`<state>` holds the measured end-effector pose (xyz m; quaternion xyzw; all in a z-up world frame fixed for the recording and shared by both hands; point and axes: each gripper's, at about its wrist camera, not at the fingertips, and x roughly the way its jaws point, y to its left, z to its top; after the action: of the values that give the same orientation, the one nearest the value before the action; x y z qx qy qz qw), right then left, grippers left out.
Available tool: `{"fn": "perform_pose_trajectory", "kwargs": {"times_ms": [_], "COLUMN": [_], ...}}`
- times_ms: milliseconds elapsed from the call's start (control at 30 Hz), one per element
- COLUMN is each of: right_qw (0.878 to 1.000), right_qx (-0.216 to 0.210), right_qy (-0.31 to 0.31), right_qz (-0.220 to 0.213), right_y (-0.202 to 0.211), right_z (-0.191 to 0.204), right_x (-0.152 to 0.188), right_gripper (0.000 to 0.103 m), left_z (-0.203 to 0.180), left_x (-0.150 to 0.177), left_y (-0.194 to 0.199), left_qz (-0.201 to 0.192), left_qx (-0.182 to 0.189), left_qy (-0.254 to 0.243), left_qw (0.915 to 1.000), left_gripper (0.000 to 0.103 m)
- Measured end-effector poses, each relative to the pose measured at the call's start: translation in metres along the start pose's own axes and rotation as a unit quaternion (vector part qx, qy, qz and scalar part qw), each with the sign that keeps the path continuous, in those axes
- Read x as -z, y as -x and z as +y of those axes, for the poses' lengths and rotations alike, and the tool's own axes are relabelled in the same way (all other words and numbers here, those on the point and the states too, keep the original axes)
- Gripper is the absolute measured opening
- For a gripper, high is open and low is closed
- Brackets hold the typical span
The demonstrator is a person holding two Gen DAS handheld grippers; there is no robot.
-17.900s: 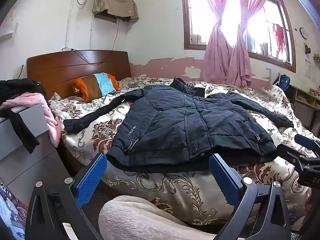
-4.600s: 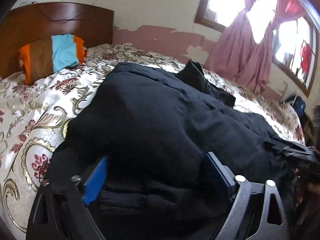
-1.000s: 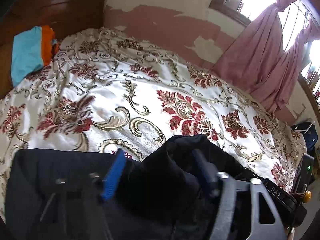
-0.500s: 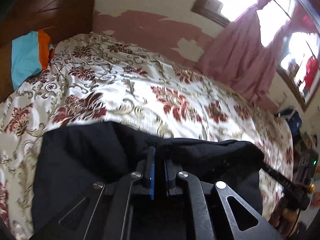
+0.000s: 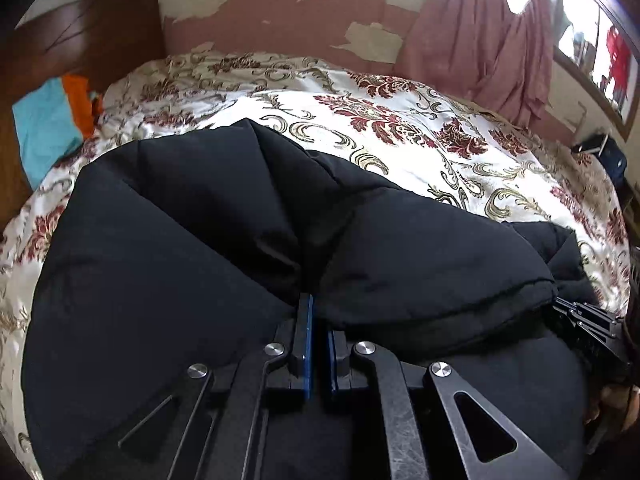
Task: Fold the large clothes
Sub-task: 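Grasp the jacket hem with both tools, then lay the held hem over the jacket body and open both tools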
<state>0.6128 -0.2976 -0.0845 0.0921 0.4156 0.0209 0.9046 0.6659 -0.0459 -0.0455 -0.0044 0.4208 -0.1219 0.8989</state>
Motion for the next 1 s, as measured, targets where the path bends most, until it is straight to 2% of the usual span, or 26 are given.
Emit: {"fn": "perform_pose_trajectory", "kwargs": {"times_ms": [100, 167, 267, 367, 467, 533, 600, 700, 800, 833, 867, 900, 1000], "right_qw": [1.000, 0.998, 0.995, 0.993, 0.995, 0.994, 0.992, 0.994, 0.992, 0.991, 0.990, 0.990, 0.988], "right_qx": [-0.018, -0.026, -0.003, -0.001, -0.045, -0.100, -0.120, -0.113, -0.125, -0.134, -0.139, -0.142, -0.152], "right_qy": [-0.011, -0.025, -0.010, 0.009, 0.003, -0.011, -0.023, -0.010, -0.014, -0.020, -0.022, -0.022, -0.017], "right_qz": [-0.020, -0.056, -0.096, -0.120, -0.095, -0.035, 0.002, -0.004, -0.009, -0.011, -0.012, -0.012, -0.003], "right_y": [0.011, 0.034, 0.066, 0.080, 0.065, 0.031, 0.008, -0.001, -0.004, -0.006, -0.006, -0.008, -0.011], "right_z": [-0.003, -0.007, -0.002, 0.011, 0.023, 0.033, 0.039, 0.046, 0.043, 0.040, 0.039, 0.038, 0.036], "right_x": [0.000, 0.000, -0.006, -0.024, -0.051, -0.062, -0.059, -0.046, -0.040, -0.038, -0.035, -0.035, -0.033], "right_gripper": [0.004, 0.005, 0.005, 0.005, 0.005, 0.005, 0.005, 0.005, 0.005, 0.005, 0.005, 0.005, 0.005], "left_z": [0.001, 0.001, 0.000, 0.001, 0.000, 0.001, 0.002, 0.002, -0.001, -0.003, -0.006, -0.007, -0.027], "left_x": [0.002, 0.004, 0.005, 0.005, 0.005, 0.006, 0.005, 0.002, 0.000, -0.002, -0.005, -0.008, -0.022], "left_y": [0.000, 0.001, 0.002, 0.003, 0.004, 0.006, 0.012, 0.032, 0.063, 0.070, 0.075, 0.077, 0.067], "left_qz": [-0.011, -0.016, -0.020, -0.021, -0.024, -0.026, -0.029, -0.039, -0.080, -0.092, -0.103, -0.108, -0.104], "left_qx": [0.001, -0.001, -0.002, -0.001, 0.000, 0.007, 0.017, 0.035, 0.047, 0.058, 0.072, 0.078, 0.104], "left_qy": [-0.001, -0.004, -0.005, -0.005, -0.007, -0.005, -0.004, -0.014, -0.041, -0.046, -0.050, -0.050, -0.063], "left_qw": [0.9999, 0.9999, 0.9998, 0.9998, 0.9997, 0.9996, 0.9994, 0.9985, 0.9949, 0.9930, 0.9909, 0.9898, 0.9871], "left_gripper": [0.007, 0.007, 0.007, 0.007, 0.007, 0.007, 0.009, 0.013, 0.016, 0.018, 0.026, 0.034, 0.035]}}
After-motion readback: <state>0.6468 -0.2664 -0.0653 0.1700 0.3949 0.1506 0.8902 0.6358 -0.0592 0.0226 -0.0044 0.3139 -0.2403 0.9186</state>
